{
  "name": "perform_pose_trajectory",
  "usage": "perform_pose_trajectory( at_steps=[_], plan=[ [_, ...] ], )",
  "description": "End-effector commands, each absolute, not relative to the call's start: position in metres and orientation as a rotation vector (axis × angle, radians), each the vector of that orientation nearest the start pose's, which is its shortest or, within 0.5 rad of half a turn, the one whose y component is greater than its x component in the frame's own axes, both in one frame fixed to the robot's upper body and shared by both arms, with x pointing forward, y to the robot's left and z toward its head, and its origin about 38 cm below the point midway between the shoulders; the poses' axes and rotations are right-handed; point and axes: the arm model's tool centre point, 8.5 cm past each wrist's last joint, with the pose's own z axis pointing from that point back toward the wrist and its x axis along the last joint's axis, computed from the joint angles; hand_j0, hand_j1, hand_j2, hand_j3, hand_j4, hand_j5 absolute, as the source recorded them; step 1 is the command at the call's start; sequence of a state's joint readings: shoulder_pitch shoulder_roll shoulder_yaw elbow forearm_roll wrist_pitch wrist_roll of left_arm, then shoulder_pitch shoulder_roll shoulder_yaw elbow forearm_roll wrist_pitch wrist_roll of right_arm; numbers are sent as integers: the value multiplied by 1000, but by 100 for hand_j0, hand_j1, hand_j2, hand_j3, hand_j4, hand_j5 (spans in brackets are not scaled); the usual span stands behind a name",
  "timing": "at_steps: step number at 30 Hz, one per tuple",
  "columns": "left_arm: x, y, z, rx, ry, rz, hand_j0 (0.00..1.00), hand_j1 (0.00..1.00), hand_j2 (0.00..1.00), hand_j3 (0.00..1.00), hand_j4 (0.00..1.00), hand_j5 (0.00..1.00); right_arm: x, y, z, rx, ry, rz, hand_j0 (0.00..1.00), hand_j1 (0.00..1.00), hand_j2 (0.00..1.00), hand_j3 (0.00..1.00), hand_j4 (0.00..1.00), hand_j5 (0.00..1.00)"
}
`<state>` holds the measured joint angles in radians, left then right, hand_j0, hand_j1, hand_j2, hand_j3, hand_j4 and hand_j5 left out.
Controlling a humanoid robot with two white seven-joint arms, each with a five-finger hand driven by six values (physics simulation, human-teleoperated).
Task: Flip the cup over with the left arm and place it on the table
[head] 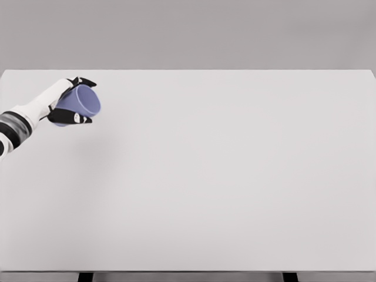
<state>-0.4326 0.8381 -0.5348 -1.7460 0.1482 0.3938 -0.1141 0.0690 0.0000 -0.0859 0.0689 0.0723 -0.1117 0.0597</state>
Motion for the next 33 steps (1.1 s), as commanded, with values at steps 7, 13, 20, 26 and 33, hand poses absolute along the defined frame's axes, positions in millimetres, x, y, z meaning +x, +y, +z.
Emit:
perform_pose_trajectory(
  at_steps=[7,13,20,26,33],
  plan=[
    [426,319,220,311,-1391,-891,77,77,77,77,77,77,-57,-264,-258,-23,25,-16,100,100,100,100,100,100],
    [424,322,221,253,-1436,-853,77,77,77,77,77,77,-57,-264,-258,-23,25,-16,100,100,100,100,100,100],
    [425,313,220,185,-1496,-790,78,78,78,78,78,78,-57,-264,-258,-23,25,-16,100,100,100,100,100,100],
    [424,314,221,158,-1518,-757,78,78,78,78,78,78,-57,-264,-258,-23,25,-15,100,100,100,100,100,100],
    [419,314,210,121,-1533,-694,78,78,78,78,78,78,-57,-264,-258,-23,25,-16,100,100,100,100,100,100]
  ],
)
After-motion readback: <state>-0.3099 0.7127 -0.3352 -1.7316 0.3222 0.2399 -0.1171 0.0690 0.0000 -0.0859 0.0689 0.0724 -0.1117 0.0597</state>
